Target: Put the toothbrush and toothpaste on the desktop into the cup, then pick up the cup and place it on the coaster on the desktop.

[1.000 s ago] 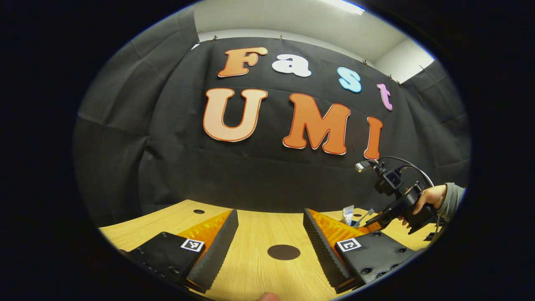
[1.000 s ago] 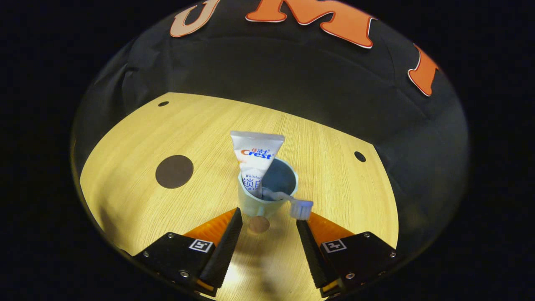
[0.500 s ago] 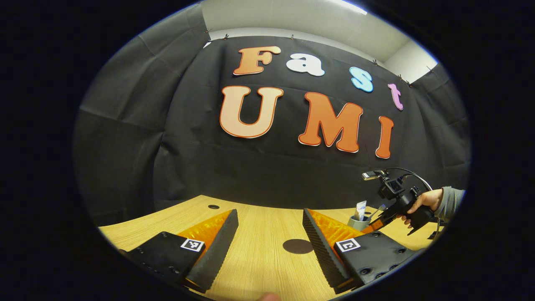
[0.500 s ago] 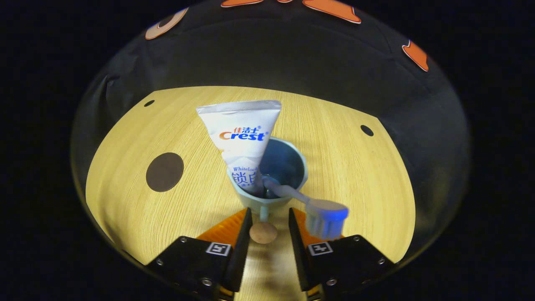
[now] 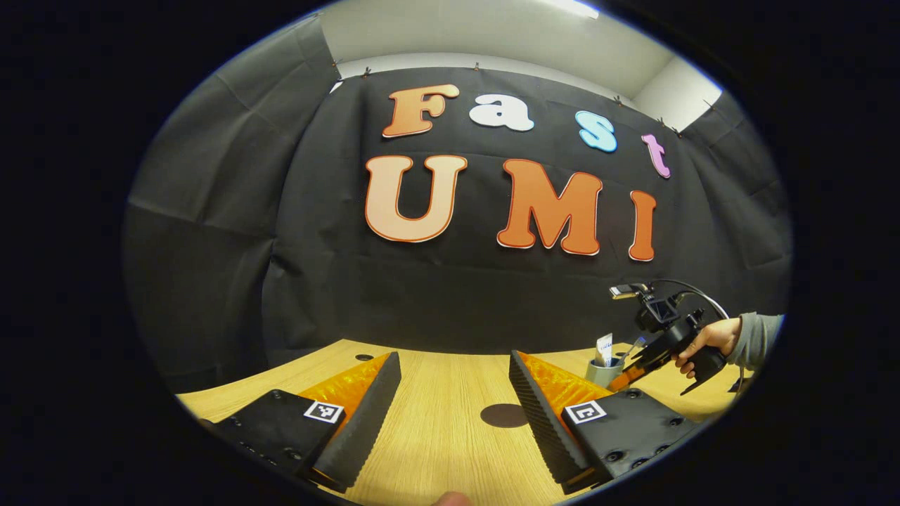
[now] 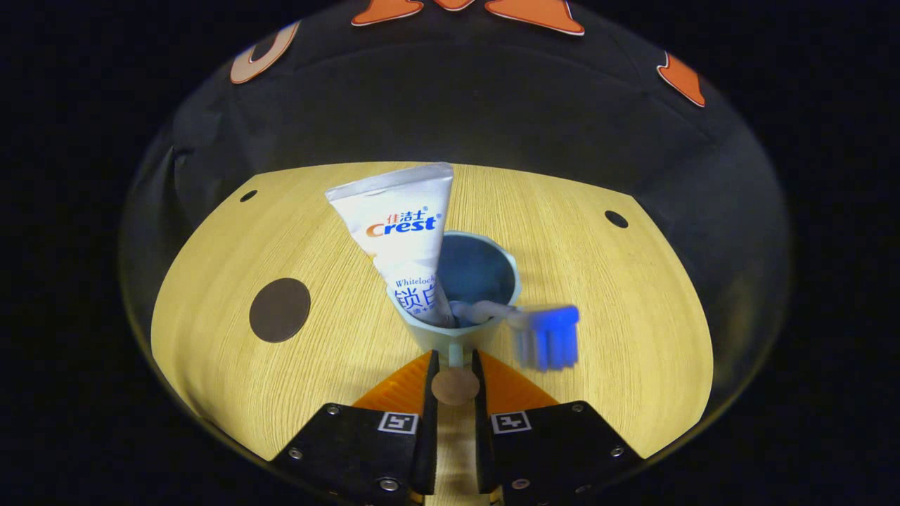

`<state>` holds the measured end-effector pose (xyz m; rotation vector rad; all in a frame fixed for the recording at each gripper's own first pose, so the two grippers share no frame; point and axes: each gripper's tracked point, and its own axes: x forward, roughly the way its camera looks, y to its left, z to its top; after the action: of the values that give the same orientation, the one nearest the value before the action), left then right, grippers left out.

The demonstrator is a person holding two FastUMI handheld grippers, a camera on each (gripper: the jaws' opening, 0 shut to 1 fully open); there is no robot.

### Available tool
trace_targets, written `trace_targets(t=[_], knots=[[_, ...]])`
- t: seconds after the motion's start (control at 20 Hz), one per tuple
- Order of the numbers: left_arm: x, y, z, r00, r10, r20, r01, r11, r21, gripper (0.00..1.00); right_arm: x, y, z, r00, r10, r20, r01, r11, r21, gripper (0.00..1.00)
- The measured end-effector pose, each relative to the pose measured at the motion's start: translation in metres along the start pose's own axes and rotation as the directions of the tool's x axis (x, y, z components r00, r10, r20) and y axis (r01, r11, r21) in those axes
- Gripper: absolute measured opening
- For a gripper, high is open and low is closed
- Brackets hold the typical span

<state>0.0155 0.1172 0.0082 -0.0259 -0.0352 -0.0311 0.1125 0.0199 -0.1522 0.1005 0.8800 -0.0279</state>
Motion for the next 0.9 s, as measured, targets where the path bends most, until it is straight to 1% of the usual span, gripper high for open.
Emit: trace_targets(t=[0.15,0.3,0.4,0.45,0.55,0.65,0.7,0.85,0.9], knots=[[-0.001,-0.007,0.001,1.000,-0.012,0.003,0.012,1.000,-0.002,0.98,-0.003,0.001,0.001,0.999,0.040,0.017,-0.041,0.999,0.011,0.21],[-0.001,-0.010,-0.002,1.000,-0.016,-0.004,0.016,1.000,-0.001,0.99,-0.002,0.001,0.003,0.998,0.053,0.032,-0.054,0.999,0.004,0.19],[-0.003,-0.010,-0.003,1.000,-0.016,-0.006,0.016,1.000,0.000,0.99,-0.004,0.004,0.004,0.997,0.063,0.040,-0.065,0.997,0.037,0.19],[-0.004,-0.011,-0.002,1.000,-0.016,-0.006,0.016,1.000,0.000,0.98,-0.003,0.006,0.004,0.996,0.072,0.048,-0.074,0.996,0.043,0.17],[-0.005,-0.010,-0.002,1.000,-0.015,-0.005,0.015,1.000,-0.001,0.99,-0.005,0.007,0.006,0.993,0.088,0.073,-0.091,0.995,0.045,0.17],[-0.005,-0.010,-0.003,1.000,-0.013,-0.006,0.013,1.000,-0.004,0.98,-0.008,0.008,0.020,0.988,0.099,0.122,-0.105,0.993,0.048,0.17],[-0.006,-0.011,-0.003,1.000,-0.013,-0.009,0.013,1.000,-0.007,0.98,-0.011,0.009,0.029,0.983,0.098,0.157,-0.106,0.994,0.040,0.17],[-0.006,-0.013,-0.007,1.000,-0.018,-0.015,0.017,1.000,-0.014,0.98,-0.007,0.006,0.019,0.989,0.069,0.130,-0.064,0.997,-0.043,0.17],[-0.007,-0.014,-0.008,1.000,-0.019,-0.015,0.019,1.000,-0.014,1.00,-0.004,0.004,0.014,0.992,0.050,0.117,-0.042,0.997,-0.066,0.17]])
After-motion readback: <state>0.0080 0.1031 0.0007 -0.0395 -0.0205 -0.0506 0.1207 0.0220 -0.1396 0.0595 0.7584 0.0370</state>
